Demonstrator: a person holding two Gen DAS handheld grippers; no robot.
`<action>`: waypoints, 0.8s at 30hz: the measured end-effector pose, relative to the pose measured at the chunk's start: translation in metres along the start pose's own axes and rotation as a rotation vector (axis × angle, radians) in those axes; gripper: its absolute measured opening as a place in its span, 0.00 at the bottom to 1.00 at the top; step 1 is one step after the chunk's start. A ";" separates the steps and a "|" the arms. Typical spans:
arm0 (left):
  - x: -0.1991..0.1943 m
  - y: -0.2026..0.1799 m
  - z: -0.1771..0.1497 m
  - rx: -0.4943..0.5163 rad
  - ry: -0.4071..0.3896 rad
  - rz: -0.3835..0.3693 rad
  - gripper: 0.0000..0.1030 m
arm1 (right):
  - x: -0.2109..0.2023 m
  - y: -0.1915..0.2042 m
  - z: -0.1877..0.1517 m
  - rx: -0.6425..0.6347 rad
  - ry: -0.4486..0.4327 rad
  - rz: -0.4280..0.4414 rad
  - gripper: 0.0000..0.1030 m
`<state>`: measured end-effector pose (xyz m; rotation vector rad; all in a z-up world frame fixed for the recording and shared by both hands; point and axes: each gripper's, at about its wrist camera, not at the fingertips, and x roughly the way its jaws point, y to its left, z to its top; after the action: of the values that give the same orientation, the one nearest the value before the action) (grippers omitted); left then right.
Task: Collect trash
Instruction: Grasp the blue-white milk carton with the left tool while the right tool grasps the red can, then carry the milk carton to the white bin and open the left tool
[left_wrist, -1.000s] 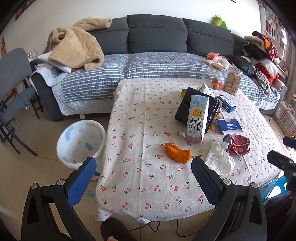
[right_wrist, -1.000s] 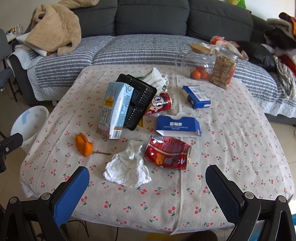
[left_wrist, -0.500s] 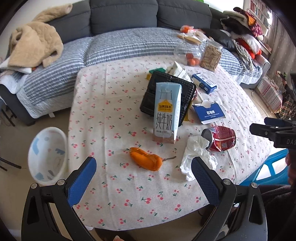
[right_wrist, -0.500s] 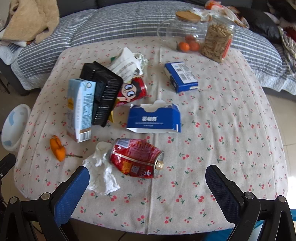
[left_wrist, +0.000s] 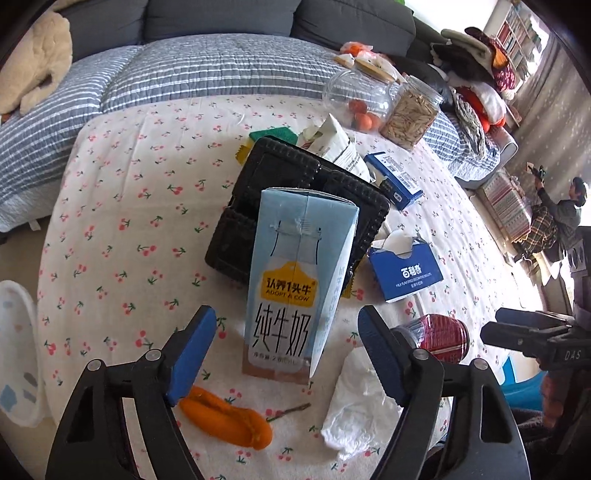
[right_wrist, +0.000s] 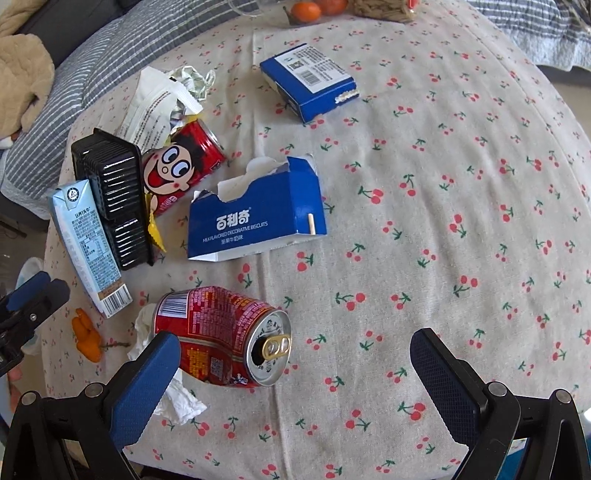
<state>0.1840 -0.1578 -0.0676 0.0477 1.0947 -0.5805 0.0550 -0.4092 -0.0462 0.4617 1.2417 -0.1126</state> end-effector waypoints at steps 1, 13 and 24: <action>0.003 0.000 0.002 0.002 0.001 -0.006 0.73 | 0.001 0.000 0.001 0.005 0.003 0.004 1.00; -0.006 0.002 0.006 0.002 -0.015 -0.036 0.54 | 0.018 0.027 -0.004 -0.052 0.042 0.008 1.00; -0.055 0.044 -0.011 -0.085 -0.061 -0.027 0.54 | 0.049 0.057 0.003 -0.071 0.085 0.001 1.00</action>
<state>0.1779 -0.0942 -0.0370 -0.0581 1.0604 -0.5558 0.0921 -0.3507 -0.0751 0.4094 1.3248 -0.0482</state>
